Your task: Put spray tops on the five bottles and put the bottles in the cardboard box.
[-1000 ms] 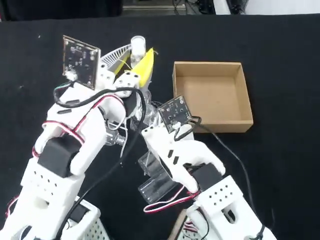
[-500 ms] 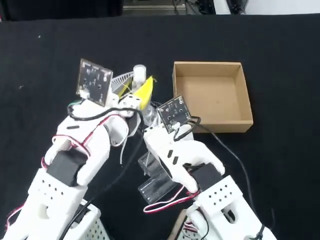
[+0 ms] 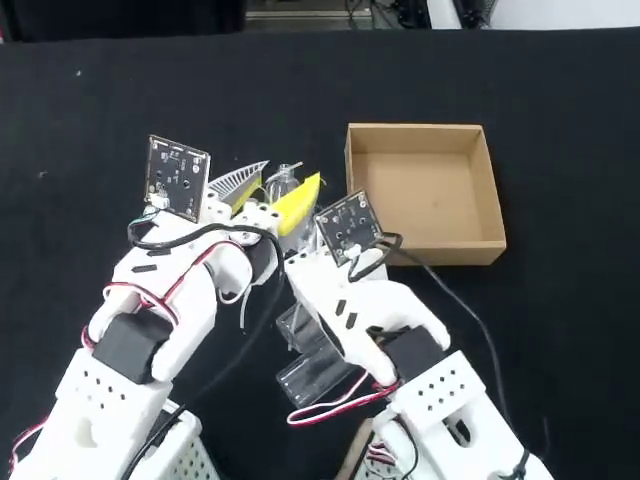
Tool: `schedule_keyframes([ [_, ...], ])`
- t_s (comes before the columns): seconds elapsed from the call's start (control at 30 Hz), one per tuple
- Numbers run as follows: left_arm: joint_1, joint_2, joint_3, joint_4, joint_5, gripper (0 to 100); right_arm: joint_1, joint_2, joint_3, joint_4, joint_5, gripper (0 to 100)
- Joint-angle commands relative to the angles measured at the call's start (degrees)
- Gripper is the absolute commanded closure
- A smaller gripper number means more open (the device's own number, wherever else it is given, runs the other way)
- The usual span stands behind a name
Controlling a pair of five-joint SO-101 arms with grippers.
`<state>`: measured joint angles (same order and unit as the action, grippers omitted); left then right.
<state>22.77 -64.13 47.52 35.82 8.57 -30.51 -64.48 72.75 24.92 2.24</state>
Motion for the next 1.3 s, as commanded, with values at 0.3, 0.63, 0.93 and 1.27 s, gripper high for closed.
schedule_keyframes([
  [0.3, -4.62, -6.77, -1.71, -0.53, 0.35, 78, 0.88, -0.84, -2.59, -1.76, -0.35, 98.8],
  [0.63, -11.91, -18.99, 3.21, -1.05, 0.09, 78, 8.97, -0.31, -8.48, 2.20, -0.79, 98.8],
  [0.93, -19.12, -19.25, 25.89, -10.46, -2.20, 78, 20.66, 16.04, -26.86, 13.27, -0.88, 98.8],
  [1.27, -18.86, -19.16, 39.78, -23.38, 0.70, 78, 26.81, 37.67, -36.70, -2.11, -0.88, 98.8],
])
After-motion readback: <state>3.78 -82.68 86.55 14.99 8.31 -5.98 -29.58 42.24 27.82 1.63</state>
